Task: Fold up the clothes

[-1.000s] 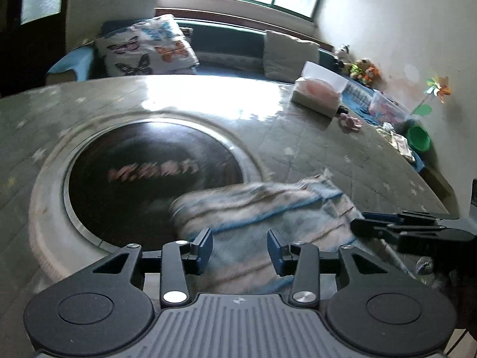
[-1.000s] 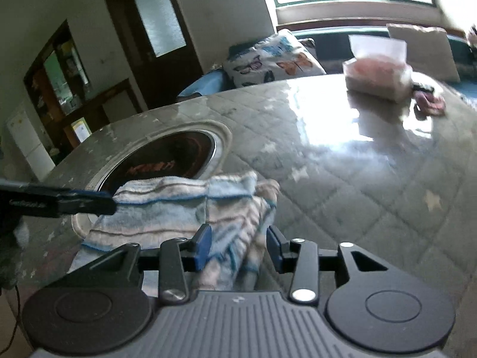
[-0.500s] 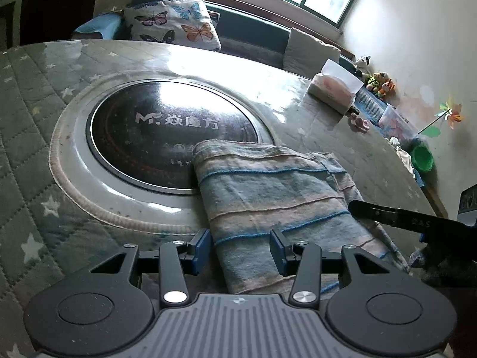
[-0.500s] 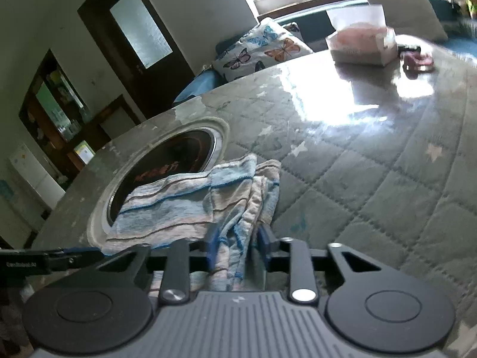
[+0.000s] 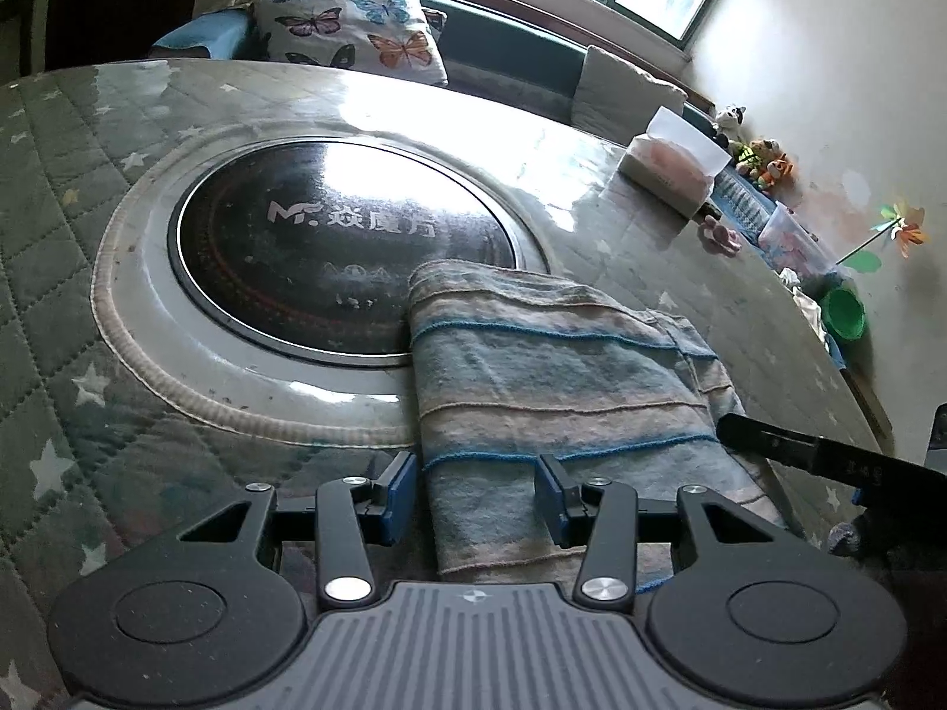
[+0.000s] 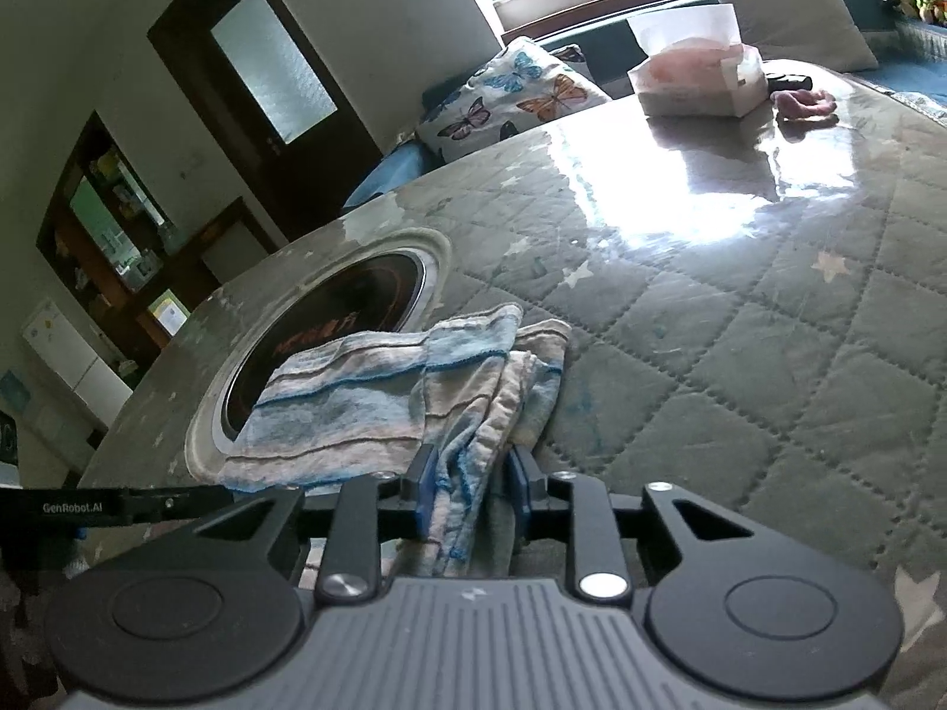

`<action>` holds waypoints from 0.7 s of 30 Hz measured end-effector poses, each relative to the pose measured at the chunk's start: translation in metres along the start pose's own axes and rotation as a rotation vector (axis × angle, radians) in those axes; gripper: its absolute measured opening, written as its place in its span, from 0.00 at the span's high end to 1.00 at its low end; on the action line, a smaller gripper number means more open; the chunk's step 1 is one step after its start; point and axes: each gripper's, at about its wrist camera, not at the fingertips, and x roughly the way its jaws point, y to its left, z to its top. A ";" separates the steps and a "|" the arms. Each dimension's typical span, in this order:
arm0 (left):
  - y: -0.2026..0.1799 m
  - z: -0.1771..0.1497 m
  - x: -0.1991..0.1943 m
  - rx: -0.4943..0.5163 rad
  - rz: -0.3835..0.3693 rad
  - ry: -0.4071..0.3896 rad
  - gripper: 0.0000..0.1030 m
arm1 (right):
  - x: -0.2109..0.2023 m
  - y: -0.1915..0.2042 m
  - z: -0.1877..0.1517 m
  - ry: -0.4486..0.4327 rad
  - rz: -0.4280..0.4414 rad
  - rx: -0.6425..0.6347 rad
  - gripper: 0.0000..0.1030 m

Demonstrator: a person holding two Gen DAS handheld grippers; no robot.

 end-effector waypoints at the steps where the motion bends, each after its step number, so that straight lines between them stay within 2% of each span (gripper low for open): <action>1: -0.001 0.000 0.001 0.002 0.000 0.001 0.56 | 0.000 -0.001 0.000 -0.001 0.002 0.006 0.77; 4: -0.002 0.001 0.003 0.003 -0.008 0.003 0.57 | 0.000 -0.001 -0.003 -0.005 0.009 0.019 0.77; 11: 0.000 0.000 0.003 -0.005 0.002 0.006 0.83 | 0.001 0.002 -0.006 -0.006 0.016 0.033 0.82; 14: 0.003 0.000 0.001 -0.015 -0.002 0.001 0.87 | -0.001 0.006 -0.006 -0.005 0.016 0.035 0.85; 21: 0.009 -0.002 -0.012 -0.002 -0.006 -0.031 0.91 | 0.001 0.022 -0.005 0.006 0.005 0.009 0.86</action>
